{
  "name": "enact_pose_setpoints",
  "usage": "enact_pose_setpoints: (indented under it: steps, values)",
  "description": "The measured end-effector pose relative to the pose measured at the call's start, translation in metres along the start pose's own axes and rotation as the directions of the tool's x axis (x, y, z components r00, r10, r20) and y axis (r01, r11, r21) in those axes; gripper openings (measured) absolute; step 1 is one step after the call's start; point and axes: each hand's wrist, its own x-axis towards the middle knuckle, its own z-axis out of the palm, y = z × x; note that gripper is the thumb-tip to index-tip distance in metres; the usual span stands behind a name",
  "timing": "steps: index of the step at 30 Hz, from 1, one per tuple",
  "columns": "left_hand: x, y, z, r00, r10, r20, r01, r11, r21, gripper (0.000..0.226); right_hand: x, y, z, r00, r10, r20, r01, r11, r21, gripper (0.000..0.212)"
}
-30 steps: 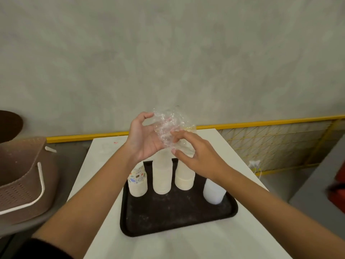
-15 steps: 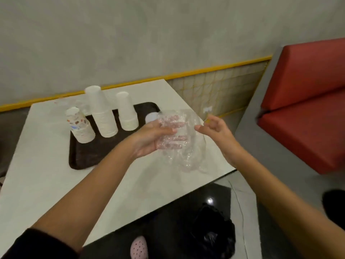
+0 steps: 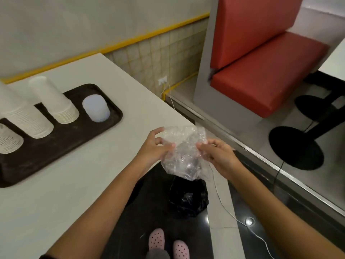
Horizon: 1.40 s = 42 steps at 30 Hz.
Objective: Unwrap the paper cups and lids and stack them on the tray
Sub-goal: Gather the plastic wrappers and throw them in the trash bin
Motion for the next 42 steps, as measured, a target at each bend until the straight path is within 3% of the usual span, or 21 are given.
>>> enact_pose_setpoints:
  steps: [2, 4, 5, 7, 9, 10, 12, 16, 17, 20, 21, 23, 25, 27, 28, 30, 32, 35, 37, 39, 42]
  values:
    - [0.000, -0.003, 0.006, 0.994, 0.106, 0.012, -0.106, 0.980, 0.166, 0.082, -0.001, 0.008, -0.004, 0.991, -0.020, -0.135, 0.018, 1.000, -0.020, 0.013]
    - [-0.001, -0.005, 0.008, 0.958, 0.222, 0.179, -0.277, 0.878, 0.391, 0.098, 0.001, 0.016, -0.008, 0.973, -0.038, -0.229, 0.032, 0.999, -0.031, 0.012]
    - [-0.002, -0.006, 0.010, 0.924, 0.232, 0.304, -0.366, 0.769, 0.524, 0.105, 0.002, 0.020, -0.010, 0.970, -0.031, -0.241, 0.023, 0.999, -0.034, 0.011]
    - [0.003, -0.012, 0.012, 0.840, 0.213, 0.498, -0.539, 0.428, 0.726, 0.112, 0.005, 0.029, -0.013, 0.983, 0.036, -0.178, -0.029, 0.999, 0.040, 0.013]
    - [0.014, -0.022, 0.017, 0.788, 0.244, 0.566, -0.600, 0.100, 0.793, 0.113, 0.009, 0.037, -0.017, 0.992, 0.122, -0.023, -0.117, 0.980, 0.159, 0.020]
    - [0.020, -0.028, 0.021, 0.778, 0.259, 0.573, -0.593, 0.002, 0.805, 0.113, 0.011, 0.041, -0.019, 0.986, 0.162, 0.041, -0.167, 0.968, 0.189, 0.027]
    - [0.030, -0.040, 0.030, 0.781, 0.249, 0.573, -0.575, -0.074, 0.815, 0.112, 0.015, 0.051, -0.026, 0.963, 0.238, 0.130, -0.262, 0.938, 0.226, 0.038]
    - [0.044, -0.078, 0.054, 0.798, 0.165, 0.579, -0.593, 0.053, 0.803, 0.086, 0.024, 0.085, -0.040, 0.911, 0.346, 0.225, -0.400, 0.875, 0.274, 0.038]
    - [0.048, -0.091, 0.060, 0.809, 0.145, 0.570, -0.585, 0.103, 0.804, 0.074, 0.026, 0.096, -0.043, 0.905, 0.377, 0.196, -0.421, 0.861, 0.286, 0.032]
    - [0.058, -0.128, 0.072, 0.877, -0.001, 0.480, -0.444, 0.379, 0.812, 0.048, 0.034, 0.130, -0.047, 0.905, 0.426, -0.001, -0.402, 0.854, 0.331, 0.025]
    - [0.062, -0.140, 0.074, 0.888, -0.060, 0.456, -0.381, 0.459, 0.803, 0.045, 0.038, 0.141, -0.047, 0.902, 0.419, -0.100, -0.375, 0.877, 0.300, 0.026]
    - [0.073, -0.168, 0.077, 0.879, -0.187, 0.438, -0.262, 0.578, 0.773, 0.040, 0.045, 0.164, -0.051, 0.904, 0.353, -0.242, -0.351, 0.935, 0.052, 0.046]
    - [0.087, -0.196, 0.081, 0.852, -0.278, 0.443, -0.166, 0.660, 0.733, 0.027, 0.056, 0.192, -0.058, 0.938, 0.306, -0.164, -0.333, 0.927, -0.173, 0.073]
    - [0.103, -0.224, 0.084, 0.834, -0.323, 0.448, -0.103, 0.705, 0.701, 0.007, 0.067, 0.220, -0.066, 0.934, 0.356, -0.030, -0.352, 0.903, -0.246, 0.074]
    - [0.111, -0.237, 0.085, 0.833, -0.332, 0.443, -0.085, 0.714, 0.695, 0.013, 0.073, 0.234, -0.070, 0.928, 0.373, -0.004, -0.361, 0.895, -0.261, 0.062]
    - [0.127, -0.265, 0.085, 0.845, -0.351, 0.404, -0.028, 0.725, 0.688, 0.017, 0.087, 0.259, -0.075, 0.942, 0.331, -0.056, -0.333, 0.900, -0.282, 0.030]
    - [0.143, -0.293, 0.083, 0.866, -0.374, 0.331, 0.071, 0.748, 0.660, 0.023, 0.105, 0.287, -0.078, 0.950, 0.285, -0.127, -0.310, 0.909, -0.277, 0.013]
    - [0.162, -0.337, 0.082, 0.893, -0.396, 0.212, 0.203, 0.777, 0.596, 0.025, 0.134, 0.326, -0.080, 0.957, 0.205, -0.207, -0.267, 0.899, -0.346, 0.005]
    - [0.175, -0.365, 0.081, 0.913, -0.377, 0.153, 0.233, 0.792, 0.564, 0.036, 0.156, 0.350, -0.083, 0.959, 0.073, -0.274, -0.201, 0.857, -0.475, 0.005]
    - [0.189, -0.388, 0.078, 0.940, -0.329, 0.090, 0.228, 0.803, 0.551, 0.042, 0.177, 0.372, -0.086, 0.951, -0.086, -0.297, -0.124, 0.773, -0.622, 0.009]
    - [0.211, -0.413, 0.071, 0.979, -0.202, 0.008, 0.154, 0.770, 0.619, 0.039, 0.207, 0.401, -0.089, 0.949, -0.230, -0.217, -0.019, 0.644, -0.765, 0.010]
